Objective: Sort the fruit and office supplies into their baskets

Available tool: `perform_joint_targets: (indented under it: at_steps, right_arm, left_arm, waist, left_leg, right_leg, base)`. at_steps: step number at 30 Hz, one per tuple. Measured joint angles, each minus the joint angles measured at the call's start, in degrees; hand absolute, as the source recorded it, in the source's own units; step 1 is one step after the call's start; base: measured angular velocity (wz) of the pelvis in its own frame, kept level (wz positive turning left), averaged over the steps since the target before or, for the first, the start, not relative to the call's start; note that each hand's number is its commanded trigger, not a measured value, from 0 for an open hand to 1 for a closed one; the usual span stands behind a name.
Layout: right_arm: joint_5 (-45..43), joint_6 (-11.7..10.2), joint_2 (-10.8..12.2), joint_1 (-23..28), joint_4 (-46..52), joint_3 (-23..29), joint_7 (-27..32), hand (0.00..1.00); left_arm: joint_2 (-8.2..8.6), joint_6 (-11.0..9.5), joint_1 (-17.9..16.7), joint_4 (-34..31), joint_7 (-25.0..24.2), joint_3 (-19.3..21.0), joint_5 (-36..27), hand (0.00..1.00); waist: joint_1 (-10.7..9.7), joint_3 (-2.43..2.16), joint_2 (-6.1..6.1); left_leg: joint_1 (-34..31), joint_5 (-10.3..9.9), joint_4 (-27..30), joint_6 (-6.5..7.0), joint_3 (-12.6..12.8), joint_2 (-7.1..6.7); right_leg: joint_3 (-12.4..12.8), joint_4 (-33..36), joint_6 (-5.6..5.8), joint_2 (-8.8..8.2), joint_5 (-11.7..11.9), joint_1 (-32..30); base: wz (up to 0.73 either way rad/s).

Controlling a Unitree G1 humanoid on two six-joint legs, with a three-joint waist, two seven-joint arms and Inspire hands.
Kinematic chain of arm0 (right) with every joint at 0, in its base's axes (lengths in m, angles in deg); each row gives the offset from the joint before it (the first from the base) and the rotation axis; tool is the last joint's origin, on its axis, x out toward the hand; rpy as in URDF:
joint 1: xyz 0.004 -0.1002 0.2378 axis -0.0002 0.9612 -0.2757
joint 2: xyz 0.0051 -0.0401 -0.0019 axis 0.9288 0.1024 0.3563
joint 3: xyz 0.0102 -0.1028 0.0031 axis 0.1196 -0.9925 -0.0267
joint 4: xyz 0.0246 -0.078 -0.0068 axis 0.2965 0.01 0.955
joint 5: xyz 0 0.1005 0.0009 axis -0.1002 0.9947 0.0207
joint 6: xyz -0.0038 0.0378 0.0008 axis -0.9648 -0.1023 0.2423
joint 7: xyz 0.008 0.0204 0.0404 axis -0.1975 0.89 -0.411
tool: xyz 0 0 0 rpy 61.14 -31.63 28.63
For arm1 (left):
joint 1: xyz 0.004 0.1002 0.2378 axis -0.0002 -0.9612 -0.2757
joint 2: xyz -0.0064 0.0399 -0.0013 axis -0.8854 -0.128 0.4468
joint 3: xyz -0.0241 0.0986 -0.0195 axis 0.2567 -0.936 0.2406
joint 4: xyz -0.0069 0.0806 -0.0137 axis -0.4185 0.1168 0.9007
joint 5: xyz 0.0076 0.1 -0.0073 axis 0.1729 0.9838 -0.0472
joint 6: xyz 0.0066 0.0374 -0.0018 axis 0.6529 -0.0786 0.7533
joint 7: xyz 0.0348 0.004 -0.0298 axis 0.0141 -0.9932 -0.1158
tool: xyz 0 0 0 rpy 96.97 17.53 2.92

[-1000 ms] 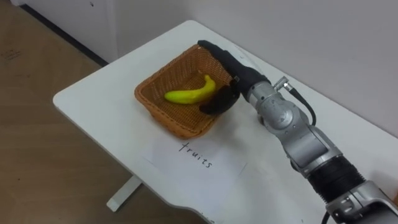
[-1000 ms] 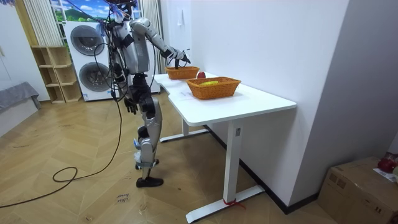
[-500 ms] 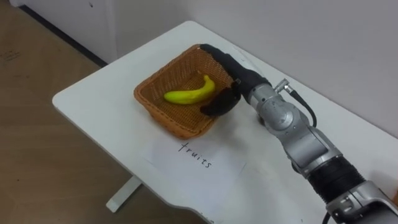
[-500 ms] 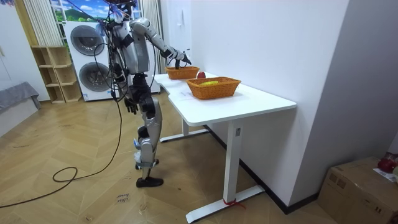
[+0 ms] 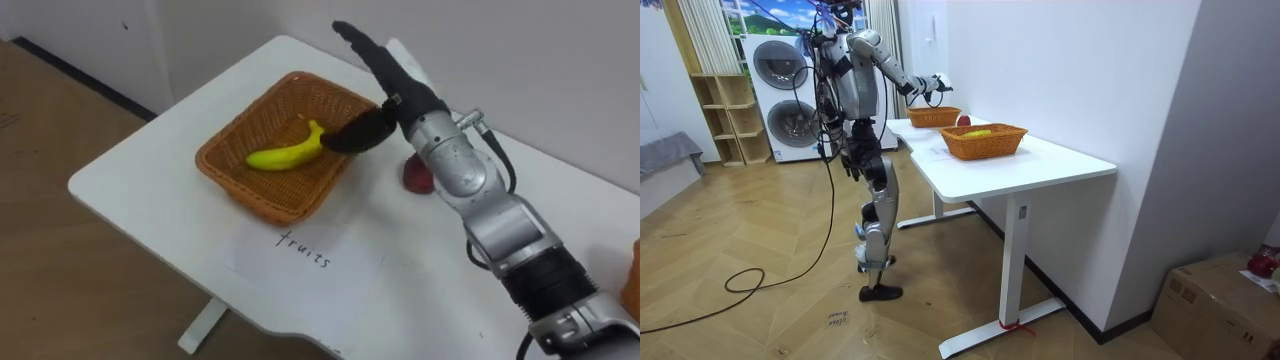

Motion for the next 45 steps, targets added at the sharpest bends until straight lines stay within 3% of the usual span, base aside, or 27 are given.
perform_joint_targets:
  at_steps: [4, 7, 11, 15, 30, 40, 45]
  right_arm:
    - [2.2, -1.1, 0.0, 0.4, 0.0, 0.5, 3.3, 0.0]
    - [5.6, -1.2, 0.0, 1.3, 0.0, 0.7, 5.1, 0.0]
    - [10.2, -1.2, 0.0, 2.0, 0.0, 1.8, 6.6, 0.0]
    - [12.7, -1.2, -0.1, 2.1, -0.1, 3.1, 8.4, 0.0]
    - [17.8, -1.2, 0.0, 3.4, -5.8, 4.4, 10.6, 0.0]
    - [17.7, -1.2, 0.0, 3.4, -7.5, 4.6, 12.5, 0.0]
    - [18.0, -1.2, 0.1, 3.4, -8.0, 4.6, 12.4, 0.0]
  left_arm:
    - [0.31, -0.1, -0.4, 0.4, 0.9, 0.0, 0.0, 0.0]
    - [1.16, -0.1, -0.6, 1.5, 1.7, 0.0, 0.0, 0.0]
    - [2.46, -0.1, -1.7, 1.7, 2.6, 0.0, -0.1, 0.0]
    - [2.73, 0.0, -2.5, 1.8, 3.6, 0.0, -0.1, 0.0]
    - [3.44, 0.0, -4.6, 3.6, 4.7, -0.7, -0.2, 0.0]
    - [3.7, 0.0, -4.4, 3.6, 4.6, -1.3, -0.5, 0.0]
    - [3.69, -0.1, -4.2, 3.4, 4.5, -1.5, -4.2, 0.0]
  waist:
    - [-1.5, 0.05, 0.63]
    - [-1.9, 0.03, 1.75]
    - [-2.9, -0.23, 2.8]
    - [-3.2, -0.33, 3.01]
    - [-4.4, 0.0, 3.81]
    - [-4.6, -0.34, 4.08]
    - [-4.5, -0.34, 4.09]
  left_leg:
    - [0.2, 0.0, 0.0, 0.03, 0.6, 0.03]
    - [0.6, 0.0, -0.4, 0.04, 1.3, 0.1]
    - [0.9, 0.0, -0.9, 0.15, 1.7, 0.15]
    - [1.1, 0.1, -1.0, 0.16, 1.9, 0.17]
    - [1.9, 0.0, -1.1, 0.2, 1.9, 0.16]
    - [1.1, 0.1, -1.0, 0.21, 1.9, 0.17]
    - [0.0, 0.1, -1.0, 0.24, 1.9, 0.34]
  right_leg:
    - [0.3, 0.0, 0.0, -0.05, 0.0, -0.1]
    - [1.2, 0.0, 0.0, -0.05, 0.0, -0.2]
    - [1.7, 0.2, 0.0, -0.07, 0.0, -0.3]
    - [1.7, 0.1, 0.0, -0.07, 0.0, -0.2]
    - [1.6, 0.0, 0.01, -0.14, 0.0, 0.6]
    - [1.7, 0.1, 0.01, -0.12, 0.0, -0.2]
    - [1.7, 0.1, 0.01, -0.18, 0.0, -1.3]
  base:
    - [-0.07]
    - [-0.14]
    - [-0.06]
    - [0.0]
    - [0.0]
    - [0.0]
    - [0.0]
